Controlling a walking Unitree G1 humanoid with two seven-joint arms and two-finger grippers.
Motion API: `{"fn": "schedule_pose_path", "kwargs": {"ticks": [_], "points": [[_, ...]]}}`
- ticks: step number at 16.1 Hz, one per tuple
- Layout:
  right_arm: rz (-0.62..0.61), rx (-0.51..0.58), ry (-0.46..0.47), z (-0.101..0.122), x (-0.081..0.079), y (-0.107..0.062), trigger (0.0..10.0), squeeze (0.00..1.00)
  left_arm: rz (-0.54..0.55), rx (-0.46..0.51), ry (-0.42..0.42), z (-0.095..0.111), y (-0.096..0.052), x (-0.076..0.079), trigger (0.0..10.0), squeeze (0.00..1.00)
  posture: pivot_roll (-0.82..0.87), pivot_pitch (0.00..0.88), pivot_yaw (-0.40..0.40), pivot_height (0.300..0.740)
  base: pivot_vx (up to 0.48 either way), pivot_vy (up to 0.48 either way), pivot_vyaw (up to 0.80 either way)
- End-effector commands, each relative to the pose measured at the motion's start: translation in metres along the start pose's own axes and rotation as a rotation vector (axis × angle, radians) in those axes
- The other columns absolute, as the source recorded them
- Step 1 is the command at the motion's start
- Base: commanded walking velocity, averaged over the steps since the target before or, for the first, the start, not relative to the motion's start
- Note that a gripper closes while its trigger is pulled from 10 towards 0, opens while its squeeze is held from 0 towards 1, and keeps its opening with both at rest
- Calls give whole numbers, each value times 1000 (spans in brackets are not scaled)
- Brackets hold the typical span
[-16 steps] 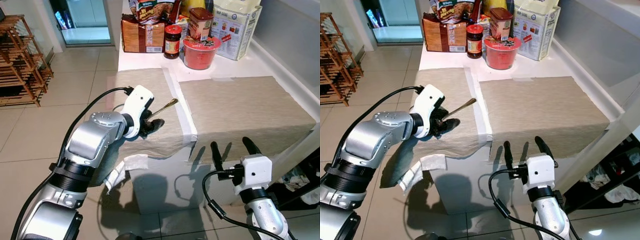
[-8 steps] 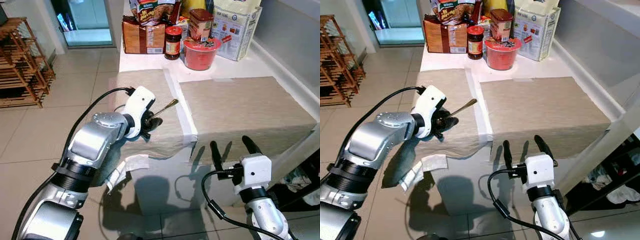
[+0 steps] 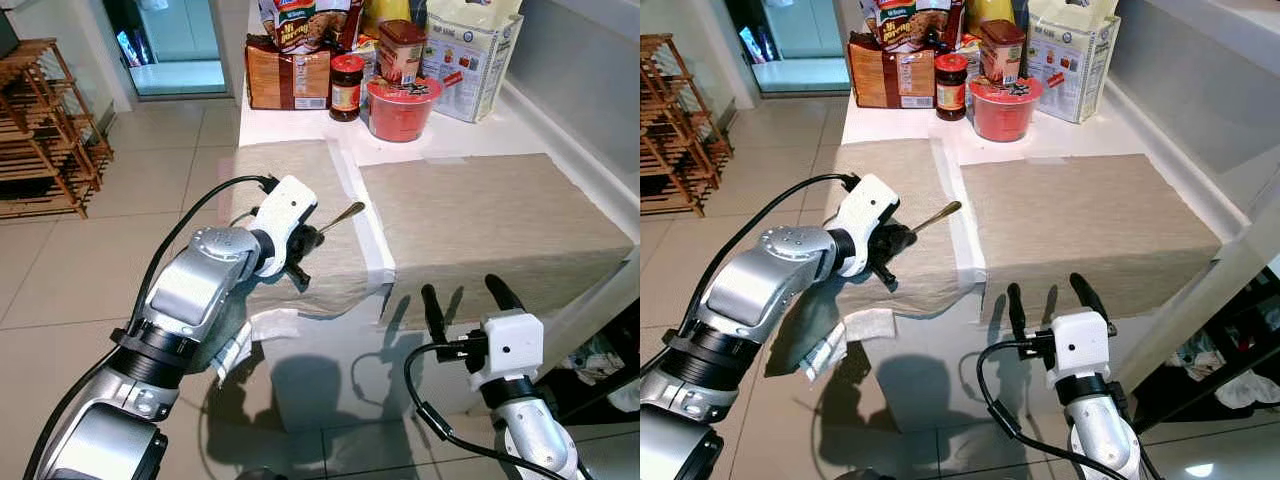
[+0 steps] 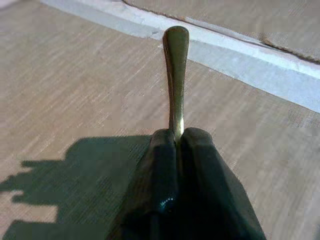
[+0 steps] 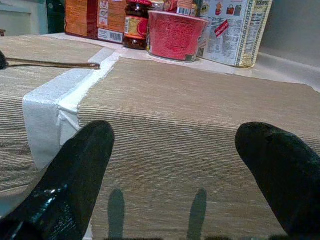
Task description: Setting the table
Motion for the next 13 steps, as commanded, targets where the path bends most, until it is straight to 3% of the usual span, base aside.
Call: {"fn": "schedule_pose_path", "kwargs": {"ticks": [1,2,4,7,13], "points": [[-6,-11,0,-4,2,-2,10000,0,2,-34,26,-13,2,2,0,0,-117,0,42,736,0,0,0],[-8,-12,0,-5,2,-3,10000,0,8,25,56,-2,2,5,0,0,-118,0,41,736,0,0,0],[-8,-12,0,-5,3,-3,10000,0,36,81,23,8,2,1,0,0,-118,0,40,736,0,0,0],[-10,-10,2,-4,3,-1,10000,0,89,211,-96,31,-2,-12,0,0,-116,0,40,736,0,0,0],[-18,0,10,2,1,3,10000,0,261,487,-214,70,-28,-43,0,0,-112,0,40,736,0,0,0]]}}
Point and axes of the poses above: a point about 5 cm out from each wrist's last joint towards the gripper, its own y axis pointing out of the wrist towards the gripper, its own z axis along the axis of the wrist's last joint, x = y × z, the point moved 6 cm from there along y, pointing out of the wrist towards the gripper, and after that the axes turned 7 degrees about y, right-handed, at the moved point
